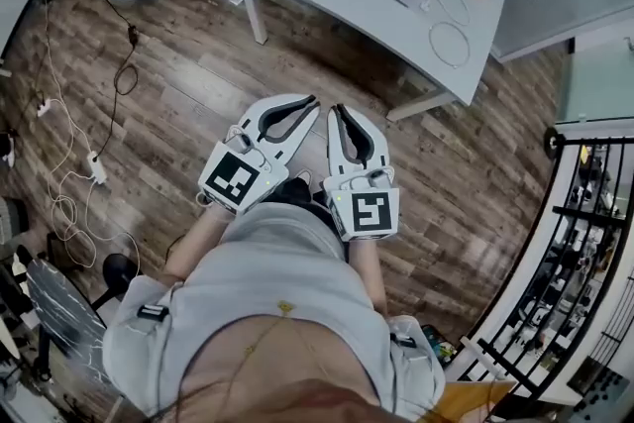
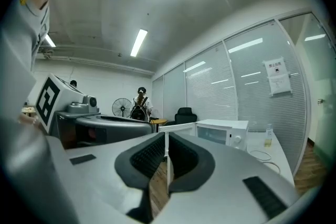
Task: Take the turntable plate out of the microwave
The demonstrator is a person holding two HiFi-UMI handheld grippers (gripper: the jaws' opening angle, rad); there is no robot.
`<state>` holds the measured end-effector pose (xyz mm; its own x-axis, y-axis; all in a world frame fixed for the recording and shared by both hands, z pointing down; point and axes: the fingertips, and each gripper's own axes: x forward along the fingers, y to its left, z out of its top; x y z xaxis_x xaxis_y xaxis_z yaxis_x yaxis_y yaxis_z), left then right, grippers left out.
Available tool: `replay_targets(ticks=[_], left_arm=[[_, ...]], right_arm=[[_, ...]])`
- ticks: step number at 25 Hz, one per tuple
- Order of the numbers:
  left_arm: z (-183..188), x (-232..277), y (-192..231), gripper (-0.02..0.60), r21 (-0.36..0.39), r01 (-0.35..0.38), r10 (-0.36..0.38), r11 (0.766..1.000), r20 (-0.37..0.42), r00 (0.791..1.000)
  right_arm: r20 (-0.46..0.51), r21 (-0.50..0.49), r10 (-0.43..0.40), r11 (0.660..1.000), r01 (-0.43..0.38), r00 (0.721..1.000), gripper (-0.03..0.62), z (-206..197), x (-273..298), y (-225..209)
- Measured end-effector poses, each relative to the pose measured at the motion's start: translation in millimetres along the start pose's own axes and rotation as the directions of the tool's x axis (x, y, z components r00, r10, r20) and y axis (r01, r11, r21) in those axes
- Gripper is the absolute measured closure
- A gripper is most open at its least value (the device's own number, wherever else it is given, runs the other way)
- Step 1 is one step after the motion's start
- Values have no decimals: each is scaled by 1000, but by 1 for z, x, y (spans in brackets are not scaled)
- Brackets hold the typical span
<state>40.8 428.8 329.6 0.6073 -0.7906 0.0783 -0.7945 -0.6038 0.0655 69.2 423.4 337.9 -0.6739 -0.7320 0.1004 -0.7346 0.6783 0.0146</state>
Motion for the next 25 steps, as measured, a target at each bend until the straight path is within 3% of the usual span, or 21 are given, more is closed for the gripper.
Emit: replay_targets(ticks=[3,5,7,13,25], left_arm=[[-3,-8,0,534,-10,-9,9,1000,-5,1000],[-5,-10,0,444,-10,-5,5,1000,-15,1000],[-4,-12,1,432,-11,-7,7,1000,-16,1000],[-3,-12,-2,431,-42,-18,18,999,9,1000],[-7,-4,8,431,-58,-67,68,996,17,998]], right_arm=[[-14,1,-1,1000,1,1000,562,-3,-3,6],[-11,-7,3,1000,-3,1000,553,-2,-4,7],[-7,-11,5,1000,-5,1000,533,0,-4,8],[37,4,22,1000,-22,999,470,9,-8,4],[25,15,39,999,-40,999,468,3,-4,-13]])
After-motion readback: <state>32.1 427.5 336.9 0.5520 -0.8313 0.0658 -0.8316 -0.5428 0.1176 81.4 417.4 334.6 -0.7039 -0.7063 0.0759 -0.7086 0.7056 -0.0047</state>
